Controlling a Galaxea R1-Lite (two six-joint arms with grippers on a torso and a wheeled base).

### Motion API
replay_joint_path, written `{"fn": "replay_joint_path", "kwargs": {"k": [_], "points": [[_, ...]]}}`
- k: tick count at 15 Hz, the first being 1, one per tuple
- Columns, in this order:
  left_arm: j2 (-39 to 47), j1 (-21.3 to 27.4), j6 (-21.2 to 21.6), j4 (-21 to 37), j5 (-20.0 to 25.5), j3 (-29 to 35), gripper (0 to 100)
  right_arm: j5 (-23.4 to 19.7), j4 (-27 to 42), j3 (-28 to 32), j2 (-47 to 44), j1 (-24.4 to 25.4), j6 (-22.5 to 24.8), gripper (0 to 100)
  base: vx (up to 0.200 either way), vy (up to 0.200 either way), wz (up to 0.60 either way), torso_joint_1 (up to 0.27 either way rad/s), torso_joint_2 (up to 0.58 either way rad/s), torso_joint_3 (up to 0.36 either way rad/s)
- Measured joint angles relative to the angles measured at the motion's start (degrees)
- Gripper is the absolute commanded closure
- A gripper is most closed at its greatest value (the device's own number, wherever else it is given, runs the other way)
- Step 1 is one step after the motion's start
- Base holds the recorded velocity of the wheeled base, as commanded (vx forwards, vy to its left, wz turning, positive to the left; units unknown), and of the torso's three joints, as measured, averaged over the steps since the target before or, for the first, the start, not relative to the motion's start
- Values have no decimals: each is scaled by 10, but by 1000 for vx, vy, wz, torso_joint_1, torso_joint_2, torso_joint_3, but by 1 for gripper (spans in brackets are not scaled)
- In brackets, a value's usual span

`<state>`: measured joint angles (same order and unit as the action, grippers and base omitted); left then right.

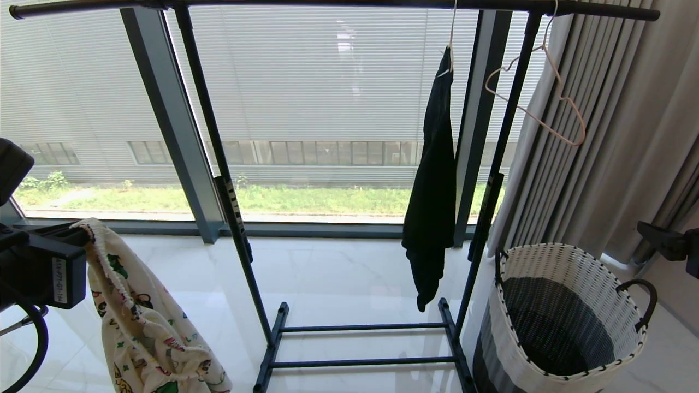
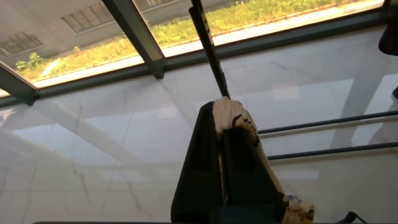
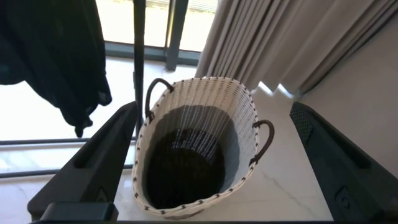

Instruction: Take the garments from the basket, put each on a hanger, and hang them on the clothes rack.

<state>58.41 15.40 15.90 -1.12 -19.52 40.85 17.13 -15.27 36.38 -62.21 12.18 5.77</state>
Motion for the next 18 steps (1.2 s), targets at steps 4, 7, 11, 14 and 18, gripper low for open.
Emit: {"fn": "replay_joint_path", "kwargs": {"k": [4,7,11,14,18], "points": [[-4,0,1,-2,-1,-19,100,-1,0,2,-4,2,0,0,0,0,0,165,-472,-289],[-13,0,2,-1,-1,-34,100,-2,0,6,-7,2,0,0,0,0,0,188,-474,-279],[-19,1,1,-2,-1,-38,100,-2,0,22,-19,2,0,0,0,0,0,199,-481,-277],[-21,1,1,-2,-1,-38,100,-4,0,29,-26,2,1,0,0,0,0,222,-496,-284],[-22,1,2,-2,-1,-39,100,-12,0,30,-28,2,4,0,0,0,0,228,-514,-281]]}}
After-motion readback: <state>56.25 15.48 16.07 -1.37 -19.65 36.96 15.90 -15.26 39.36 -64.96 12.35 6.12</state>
